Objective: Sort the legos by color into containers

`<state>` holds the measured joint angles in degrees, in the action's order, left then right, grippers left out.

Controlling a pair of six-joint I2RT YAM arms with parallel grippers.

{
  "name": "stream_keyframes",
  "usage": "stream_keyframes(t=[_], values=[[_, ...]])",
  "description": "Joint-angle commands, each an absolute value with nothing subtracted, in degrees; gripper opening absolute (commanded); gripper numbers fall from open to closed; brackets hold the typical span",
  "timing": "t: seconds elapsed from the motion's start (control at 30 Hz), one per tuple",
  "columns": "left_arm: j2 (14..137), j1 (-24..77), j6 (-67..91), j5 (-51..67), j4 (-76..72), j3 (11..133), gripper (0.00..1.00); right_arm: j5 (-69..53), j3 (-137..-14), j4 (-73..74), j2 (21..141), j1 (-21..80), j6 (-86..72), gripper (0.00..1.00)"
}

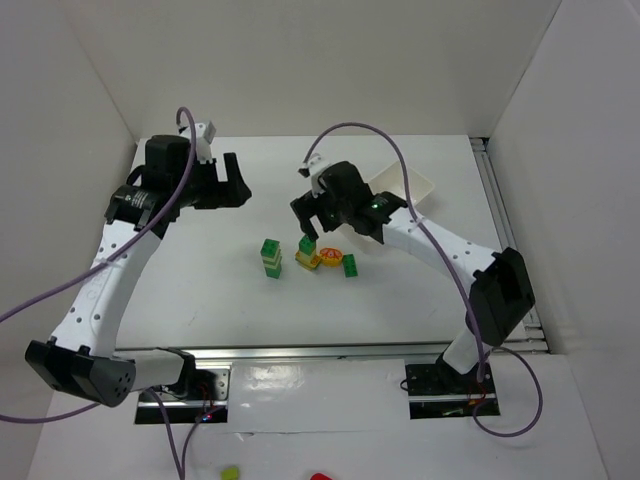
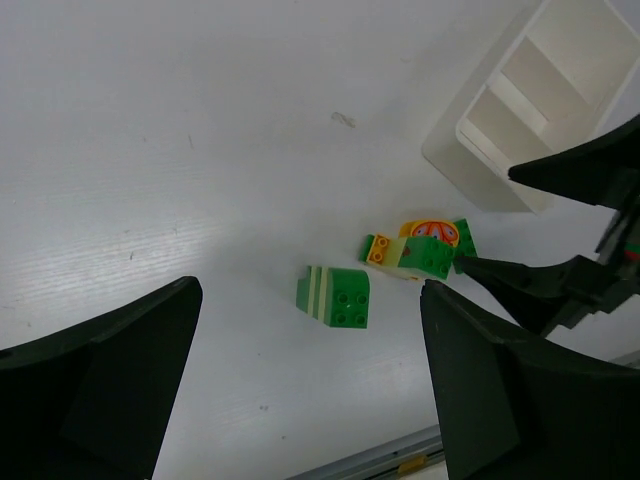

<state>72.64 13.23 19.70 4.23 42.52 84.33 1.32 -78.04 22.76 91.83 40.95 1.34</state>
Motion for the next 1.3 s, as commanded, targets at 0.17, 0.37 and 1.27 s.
stream_keyframes(t=[0.17, 0.37, 1.27], values=[[69.6, 12.1, 20.0, 8.9, 41.8, 80.9, 0.99, -5.0, -82.5, 24.7, 96.5, 43.4, 5.4, 0.90], [68.6, 11.6, 19.4, 9.4, 41.3, 79.8, 0.99, -7.5, -81.2, 25.5, 97.6, 43.4, 5.4, 0.80], [68.0, 11.6, 18.9, 11.1, 40.3, 77.7, 0.98, -6.5, -76.9, 23.9, 99.8, 44.5, 3.3, 0.44]])
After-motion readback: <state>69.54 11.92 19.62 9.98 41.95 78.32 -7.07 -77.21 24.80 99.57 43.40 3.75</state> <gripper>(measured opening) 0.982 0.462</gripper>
